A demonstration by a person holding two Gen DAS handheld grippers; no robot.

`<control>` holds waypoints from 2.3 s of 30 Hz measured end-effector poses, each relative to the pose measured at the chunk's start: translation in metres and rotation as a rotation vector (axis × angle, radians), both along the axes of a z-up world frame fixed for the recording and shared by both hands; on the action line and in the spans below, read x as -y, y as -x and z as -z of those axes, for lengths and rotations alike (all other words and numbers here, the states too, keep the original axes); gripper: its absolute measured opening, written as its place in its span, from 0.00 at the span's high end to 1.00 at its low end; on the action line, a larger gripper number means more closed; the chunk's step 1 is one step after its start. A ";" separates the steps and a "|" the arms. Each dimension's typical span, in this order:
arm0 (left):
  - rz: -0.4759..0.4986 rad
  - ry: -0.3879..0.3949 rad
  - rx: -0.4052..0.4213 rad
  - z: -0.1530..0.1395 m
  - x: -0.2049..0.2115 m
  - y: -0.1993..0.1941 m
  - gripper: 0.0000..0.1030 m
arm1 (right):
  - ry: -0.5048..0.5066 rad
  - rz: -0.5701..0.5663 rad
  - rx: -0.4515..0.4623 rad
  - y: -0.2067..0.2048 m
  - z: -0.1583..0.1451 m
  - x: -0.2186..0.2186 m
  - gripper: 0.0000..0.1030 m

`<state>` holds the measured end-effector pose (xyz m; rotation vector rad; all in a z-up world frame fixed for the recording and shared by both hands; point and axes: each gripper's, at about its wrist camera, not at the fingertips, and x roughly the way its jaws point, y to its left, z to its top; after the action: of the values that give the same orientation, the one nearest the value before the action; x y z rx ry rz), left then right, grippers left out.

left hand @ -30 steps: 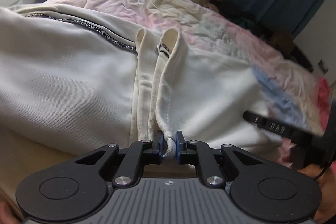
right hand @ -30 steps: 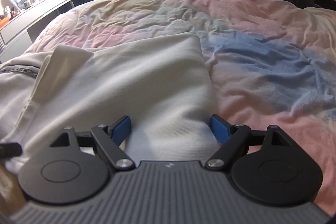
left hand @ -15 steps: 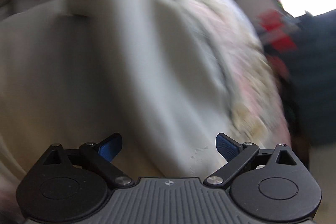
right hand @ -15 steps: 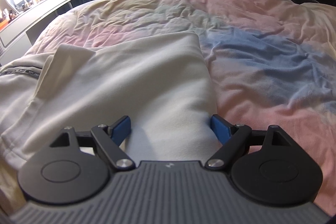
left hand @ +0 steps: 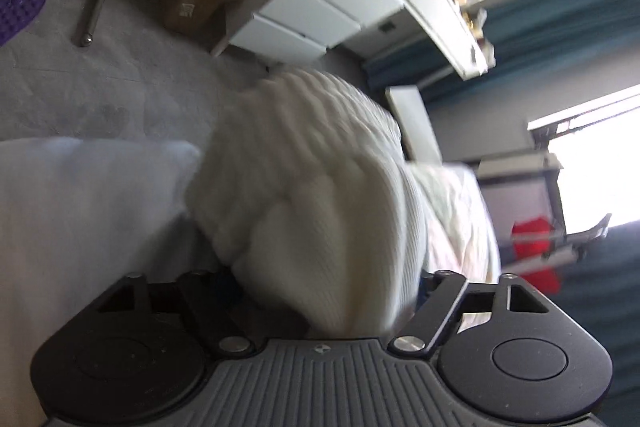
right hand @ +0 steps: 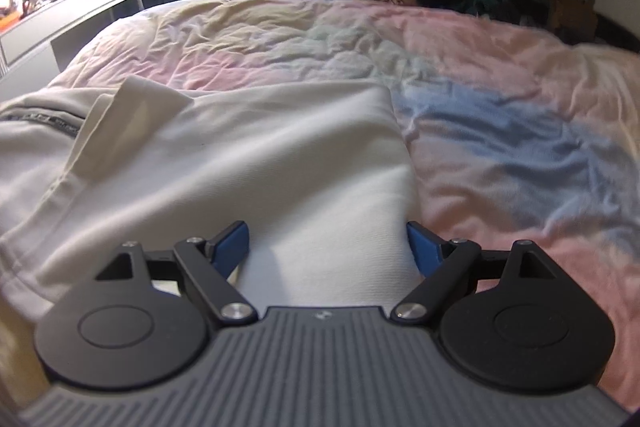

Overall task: Fold clothes
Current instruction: 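Lift the ribbed cuffs up off the trousers with the left tool, then grasp the cuffs with the right tool while the left tool releases them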

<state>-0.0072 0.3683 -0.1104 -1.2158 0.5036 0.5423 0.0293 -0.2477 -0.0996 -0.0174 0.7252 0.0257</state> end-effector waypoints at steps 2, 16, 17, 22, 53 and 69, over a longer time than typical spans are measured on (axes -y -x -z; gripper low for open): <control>-0.012 -0.054 -0.005 -0.007 0.002 0.001 0.49 | 0.004 -0.006 0.006 0.002 -0.001 -0.001 0.16; 0.107 -0.568 0.232 -0.155 0.166 -0.011 0.80 | -0.130 0.048 -0.013 0.005 -0.009 0.026 0.18; 0.126 -0.598 0.251 -0.165 0.181 -0.012 0.80 | -0.148 0.055 -0.008 0.007 -0.011 0.029 0.18; 0.273 -0.692 0.331 -0.194 0.279 -0.020 0.82 | -0.159 0.116 0.063 0.011 -0.028 0.042 0.18; 1.278 -0.802 0.160 -0.038 0.469 -0.021 0.03 | -0.888 0.242 0.072 0.014 -0.012 0.143 0.16; 1.130 -0.914 0.206 -0.046 0.402 0.013 0.02 | -0.735 0.242 -0.013 -0.004 0.003 0.120 0.16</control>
<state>-0.0201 -0.0333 -0.0640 -0.0058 0.5789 -0.3297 0.0337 -0.3677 -0.1030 0.7724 0.6925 0.0592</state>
